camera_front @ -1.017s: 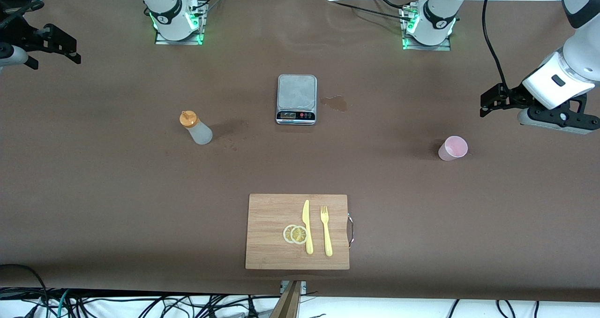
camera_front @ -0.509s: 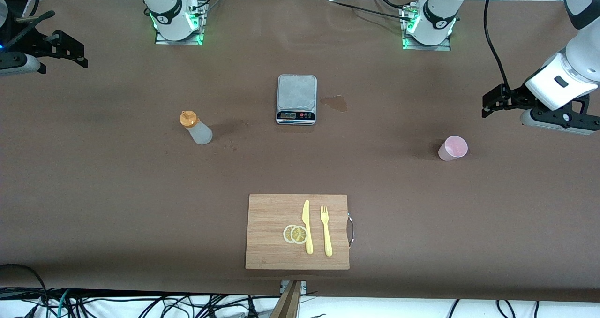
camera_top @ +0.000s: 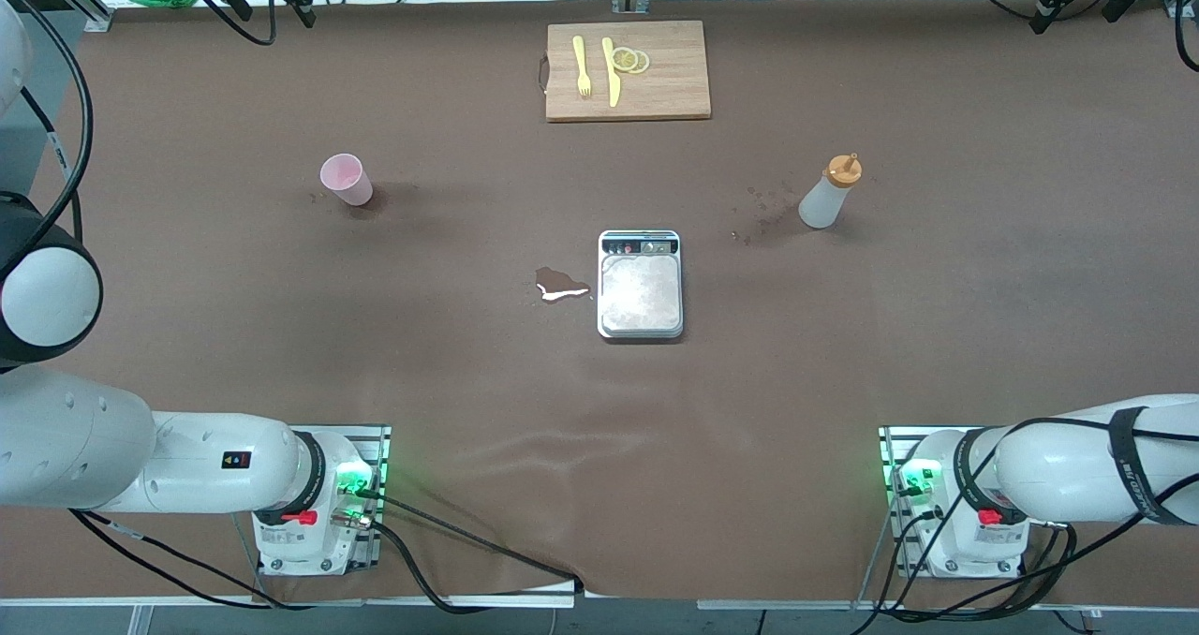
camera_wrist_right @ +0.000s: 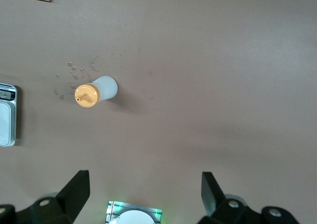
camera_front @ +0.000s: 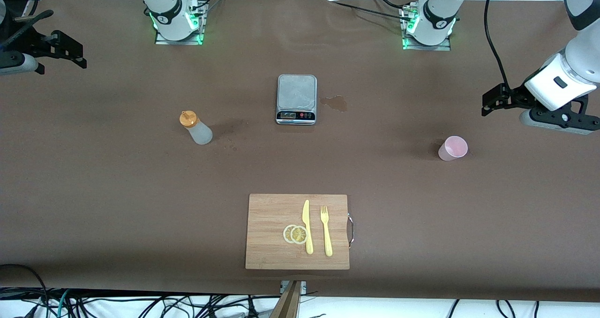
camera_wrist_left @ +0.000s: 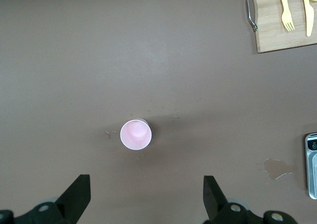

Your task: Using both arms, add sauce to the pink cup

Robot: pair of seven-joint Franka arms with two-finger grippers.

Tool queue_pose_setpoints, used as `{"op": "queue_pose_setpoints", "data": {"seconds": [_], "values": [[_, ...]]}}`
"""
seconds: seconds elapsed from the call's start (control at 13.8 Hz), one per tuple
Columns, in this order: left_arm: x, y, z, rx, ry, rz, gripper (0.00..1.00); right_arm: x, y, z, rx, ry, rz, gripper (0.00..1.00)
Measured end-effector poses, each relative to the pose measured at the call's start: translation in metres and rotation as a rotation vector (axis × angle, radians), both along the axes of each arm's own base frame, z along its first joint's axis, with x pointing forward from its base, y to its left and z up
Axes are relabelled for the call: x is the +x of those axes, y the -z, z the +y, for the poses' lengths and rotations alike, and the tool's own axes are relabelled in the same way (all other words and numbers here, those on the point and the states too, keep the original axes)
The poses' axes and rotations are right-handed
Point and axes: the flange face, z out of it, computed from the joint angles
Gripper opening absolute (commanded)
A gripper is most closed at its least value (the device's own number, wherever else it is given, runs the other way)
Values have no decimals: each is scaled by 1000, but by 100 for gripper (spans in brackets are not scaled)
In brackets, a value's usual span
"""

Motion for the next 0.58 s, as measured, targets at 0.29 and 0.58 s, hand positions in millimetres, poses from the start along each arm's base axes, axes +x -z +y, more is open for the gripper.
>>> {"op": "queue_pose_setpoints", "data": {"seconds": [0.29, 0.58], "values": [[1, 3, 0, 0, 1, 7, 100, 0, 0, 0, 0, 0, -4, 100], [3, 10, 0, 1, 1, 25, 100, 1, 0, 0, 0, 0, -6, 100]]}}
